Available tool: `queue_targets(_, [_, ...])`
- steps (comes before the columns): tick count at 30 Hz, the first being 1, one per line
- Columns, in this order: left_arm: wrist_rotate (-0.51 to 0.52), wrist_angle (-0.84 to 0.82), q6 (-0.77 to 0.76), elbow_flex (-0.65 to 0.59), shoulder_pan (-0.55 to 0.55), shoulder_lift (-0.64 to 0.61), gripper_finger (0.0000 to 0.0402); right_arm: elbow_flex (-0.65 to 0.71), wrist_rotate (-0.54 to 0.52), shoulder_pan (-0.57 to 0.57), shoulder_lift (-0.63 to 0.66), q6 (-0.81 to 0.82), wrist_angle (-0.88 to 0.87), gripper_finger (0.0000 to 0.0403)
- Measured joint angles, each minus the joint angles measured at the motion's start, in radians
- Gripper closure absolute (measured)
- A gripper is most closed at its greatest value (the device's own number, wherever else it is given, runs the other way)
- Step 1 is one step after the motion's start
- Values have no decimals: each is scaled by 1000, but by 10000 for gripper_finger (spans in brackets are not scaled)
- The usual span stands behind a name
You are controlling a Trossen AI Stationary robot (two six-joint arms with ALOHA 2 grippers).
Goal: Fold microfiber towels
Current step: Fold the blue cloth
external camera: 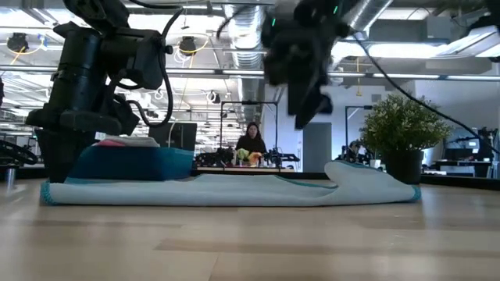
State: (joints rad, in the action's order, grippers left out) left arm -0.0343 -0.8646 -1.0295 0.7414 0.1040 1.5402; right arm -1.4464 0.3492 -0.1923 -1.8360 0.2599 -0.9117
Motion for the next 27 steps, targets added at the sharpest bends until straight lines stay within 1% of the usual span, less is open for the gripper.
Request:
queue_targets(4, [-21, 1, 24, 0, 0, 0, 401, 1, 148, -88, -95, 5, 92, 182])
queue_targets(5, [-23, 1, 25, 0, 0, 0, 401, -1, 167, -104, -115, 12, 126, 182])
queue_targets(7, [-38, 2, 25, 0, 0, 0, 401, 0, 177, -135, -151, 36, 139, 182])
queue_targets(12, [-67, 6, 28, 0, 0, 0, 401, -6, 170, -188, -209, 27, 177, 182])
queue_targets(16, [-71, 8, 40, -1, -1, 0, 401, -6, 159, -217, -215, 27, 222, 182])
queue_targets(21, [-79, 15, 39, -1, -3, 0, 401, -7, 60, -228, -214, 62, 296, 182])
queue_targets(27, [-82, 17, 38, -1, -3, 0, 401, -1, 61, -214, -214, 81, 307, 182])
